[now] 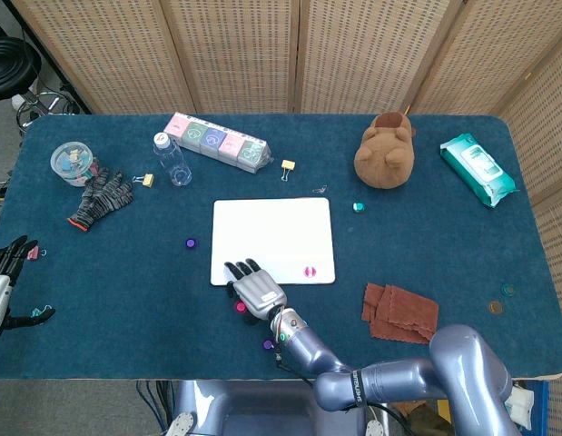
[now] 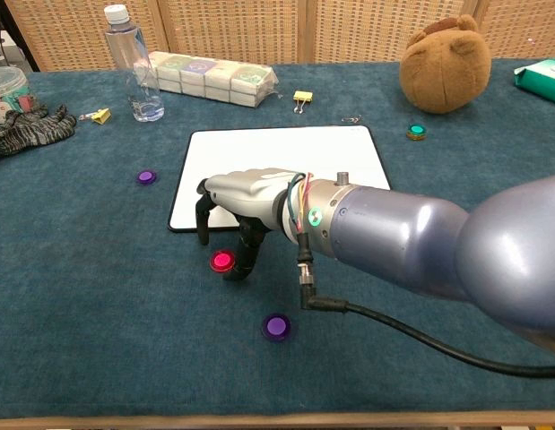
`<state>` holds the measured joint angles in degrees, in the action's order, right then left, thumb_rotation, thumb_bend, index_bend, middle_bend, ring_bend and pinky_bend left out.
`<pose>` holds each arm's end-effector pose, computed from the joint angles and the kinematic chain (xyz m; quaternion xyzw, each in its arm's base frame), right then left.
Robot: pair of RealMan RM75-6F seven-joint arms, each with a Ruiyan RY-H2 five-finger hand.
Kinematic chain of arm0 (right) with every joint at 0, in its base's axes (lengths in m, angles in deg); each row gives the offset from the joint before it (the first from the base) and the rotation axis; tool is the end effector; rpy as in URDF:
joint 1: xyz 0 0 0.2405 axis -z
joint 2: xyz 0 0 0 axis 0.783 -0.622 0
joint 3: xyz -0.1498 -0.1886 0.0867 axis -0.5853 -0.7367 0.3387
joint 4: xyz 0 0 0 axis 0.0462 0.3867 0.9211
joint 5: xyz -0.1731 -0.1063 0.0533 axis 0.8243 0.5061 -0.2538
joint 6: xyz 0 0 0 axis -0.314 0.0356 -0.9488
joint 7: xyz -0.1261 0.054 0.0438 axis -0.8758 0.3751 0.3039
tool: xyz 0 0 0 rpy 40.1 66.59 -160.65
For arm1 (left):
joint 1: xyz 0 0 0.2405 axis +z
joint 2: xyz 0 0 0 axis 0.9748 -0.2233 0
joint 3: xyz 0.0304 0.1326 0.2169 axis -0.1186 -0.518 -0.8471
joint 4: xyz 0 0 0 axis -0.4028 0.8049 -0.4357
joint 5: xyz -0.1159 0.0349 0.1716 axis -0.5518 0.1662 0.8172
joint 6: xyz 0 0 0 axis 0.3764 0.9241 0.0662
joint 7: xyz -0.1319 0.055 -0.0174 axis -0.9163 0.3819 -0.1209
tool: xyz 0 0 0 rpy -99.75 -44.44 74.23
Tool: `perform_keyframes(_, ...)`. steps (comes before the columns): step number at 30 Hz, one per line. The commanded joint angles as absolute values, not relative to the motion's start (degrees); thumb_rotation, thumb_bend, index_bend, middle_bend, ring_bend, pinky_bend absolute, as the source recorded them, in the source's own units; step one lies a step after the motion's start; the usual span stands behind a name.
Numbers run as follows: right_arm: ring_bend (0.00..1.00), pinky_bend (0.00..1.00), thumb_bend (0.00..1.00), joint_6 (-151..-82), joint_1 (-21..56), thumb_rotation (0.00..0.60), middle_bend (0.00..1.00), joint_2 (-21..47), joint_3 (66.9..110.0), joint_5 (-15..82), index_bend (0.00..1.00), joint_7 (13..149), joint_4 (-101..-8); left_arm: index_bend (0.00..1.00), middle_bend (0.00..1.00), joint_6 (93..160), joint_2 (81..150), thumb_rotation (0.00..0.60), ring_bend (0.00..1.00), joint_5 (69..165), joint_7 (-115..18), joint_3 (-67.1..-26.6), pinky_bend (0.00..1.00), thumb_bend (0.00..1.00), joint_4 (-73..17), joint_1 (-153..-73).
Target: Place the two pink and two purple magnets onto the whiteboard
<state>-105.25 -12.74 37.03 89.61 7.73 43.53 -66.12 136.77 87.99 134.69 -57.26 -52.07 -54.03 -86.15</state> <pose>-0.0061 -0.2995 -0.1271 0.8080 -0.4048 0.3237 0.2804 -0.3108 0.2007 0.1783 -0.5754 -0.4758 -0.3719 0.5515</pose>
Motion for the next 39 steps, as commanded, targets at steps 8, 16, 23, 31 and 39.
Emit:
perform_keyframes(8,0.0,0.0,0.28,-105.2,-12.5,0.6,0.0,37.4,89.7,8.0,0.43,43.7,-66.2,0.0,0.0,136.9,87.9,0.6,0.0,134.9,-57.4,-52.1,0.0,0.02,-54.0,-86.1)
perform_keyframes(16,0.0,0.0,0.28,-105.4,-12.4,0.6,0.0,37.8,89.9,7.4,0.47,43.4,-65.5,0.0,0.0,136.9,87.9,0.6,0.0,135.0,-57.6,-52.1,0.0,0.02,-54.0,-86.1)
perform_keyframes(23,0.0,0.0,0.28,-105.2,-12.3,0.6,0.0,37.8,90.1,7.3,0.45,43.4,-65.4,0.0,0.0,136.9,87.9,0.6,0.0,135.0,-57.6,-52.2,0.0,0.02,-54.0,-86.1)
perform_keyframes(31,0.0,0.0,0.28,-104.9,-12.6,0.6,0.0,37.8,90.4,5.3,0.44,42.5,-64.6,0.0,0.0,137.0,87.9,0.6,0.0,135.1,-57.6,-52.2,0.0,0.02,-54.0,-86.0)
perform_keyframes(39,0.0,0.0,0.37,-104.8,-12.9,0.6,0.0,37.9,90.6,4.5,0.49,42.1,-64.5,0.0,0.0,137.0,87.9,0.6,0.0,135.2,-57.7,-52.2,0.0,0.02,-54.0,-86.0)
